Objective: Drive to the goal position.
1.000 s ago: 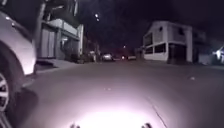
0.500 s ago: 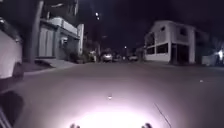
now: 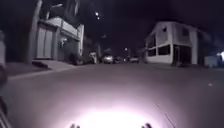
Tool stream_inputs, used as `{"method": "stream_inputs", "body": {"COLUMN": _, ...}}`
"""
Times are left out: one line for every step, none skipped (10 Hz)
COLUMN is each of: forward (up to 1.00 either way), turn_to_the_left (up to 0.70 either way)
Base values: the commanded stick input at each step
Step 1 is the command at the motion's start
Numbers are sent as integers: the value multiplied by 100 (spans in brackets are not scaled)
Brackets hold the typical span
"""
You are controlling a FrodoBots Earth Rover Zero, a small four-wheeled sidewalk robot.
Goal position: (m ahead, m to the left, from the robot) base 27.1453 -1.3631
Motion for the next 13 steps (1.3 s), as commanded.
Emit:
{"method": "stream_inputs", "body": {"forward": 70, "turn_to_the_left": 0}}
{"method": "stream_inputs", "body": {"forward": 70, "turn_to_the_left": 0}}
{"method": "stream_inputs", "body": {"forward": 70, "turn_to_the_left": 0}}
{"method": "stream_inputs", "body": {"forward": 70, "turn_to_the_left": 0}}
{"method": "stream_inputs", "body": {"forward": 70, "turn_to_the_left": 0}}
{"method": "stream_inputs", "body": {"forward": 70, "turn_to_the_left": 0}}
{"method": "stream_inputs", "body": {"forward": 70, "turn_to_the_left": 0}}
{"method": "stream_inputs", "body": {"forward": 70, "turn_to_the_left": 0}}
{"method": "stream_inputs", "body": {"forward": 70, "turn_to_the_left": 0}}
{"method": "stream_inputs", "body": {"forward": 70, "turn_to_the_left": 0}}
{"method": "stream_inputs", "body": {"forward": 70, "turn_to_the_left": 0}}
{"method": "stream_inputs", "body": {"forward": 70, "turn_to_the_left": 0}}
{"method": "stream_inputs", "body": {"forward": 70, "turn_to_the_left": 0}}
